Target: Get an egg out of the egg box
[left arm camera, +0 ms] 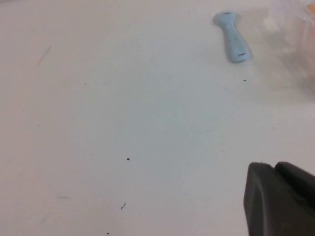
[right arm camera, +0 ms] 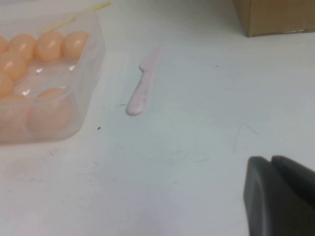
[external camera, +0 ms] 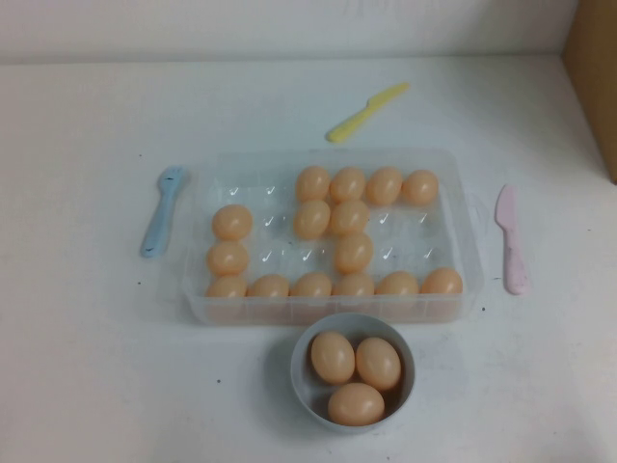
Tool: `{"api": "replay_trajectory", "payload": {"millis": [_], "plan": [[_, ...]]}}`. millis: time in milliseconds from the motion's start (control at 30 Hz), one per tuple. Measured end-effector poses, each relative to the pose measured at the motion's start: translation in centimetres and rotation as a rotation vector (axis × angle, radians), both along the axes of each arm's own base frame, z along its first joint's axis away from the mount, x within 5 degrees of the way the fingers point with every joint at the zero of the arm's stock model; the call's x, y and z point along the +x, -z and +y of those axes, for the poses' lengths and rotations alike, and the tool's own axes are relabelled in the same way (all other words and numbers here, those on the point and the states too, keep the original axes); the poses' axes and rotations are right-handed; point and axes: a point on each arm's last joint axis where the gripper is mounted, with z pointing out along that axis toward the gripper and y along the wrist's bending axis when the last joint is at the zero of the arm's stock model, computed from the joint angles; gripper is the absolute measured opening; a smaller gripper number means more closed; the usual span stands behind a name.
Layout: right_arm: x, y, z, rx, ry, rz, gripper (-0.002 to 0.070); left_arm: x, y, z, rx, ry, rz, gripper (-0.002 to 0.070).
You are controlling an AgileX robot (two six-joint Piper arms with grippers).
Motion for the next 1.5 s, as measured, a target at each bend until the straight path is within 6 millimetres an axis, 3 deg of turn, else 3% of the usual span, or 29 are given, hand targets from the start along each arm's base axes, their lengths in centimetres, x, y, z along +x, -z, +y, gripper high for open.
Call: {"api": "replay_trajectory", "payload": {"millis": [1167, 1267, 1400, 1500], "plan": [[0.0, 0.0, 0.0, 0.0, 0.0, 0.0, -0.0017, 0.1, -0.3, -0.2, -0.046, 0.005, -0.03, -0.0005], [0.0, 0.0, 0.0, 0.0, 0.0, 0.0, -0.0017, 0.2, -1.0, -0.5, -0.234, -0.007, -0.1, -0.0005], [0.0, 0.0, 0.0, 0.0, 0.0, 0.0, -0.0017, 0.4, -2.6, -0.6, -0.787, -0.062, -0.223, -0.0005], [0.0, 0.0, 0.0, 0.0, 0.0, 0.0, -0.0017, 0.4, -3.4, -0.2, -0.96, -0.081, -0.301, -0.0005]]}}
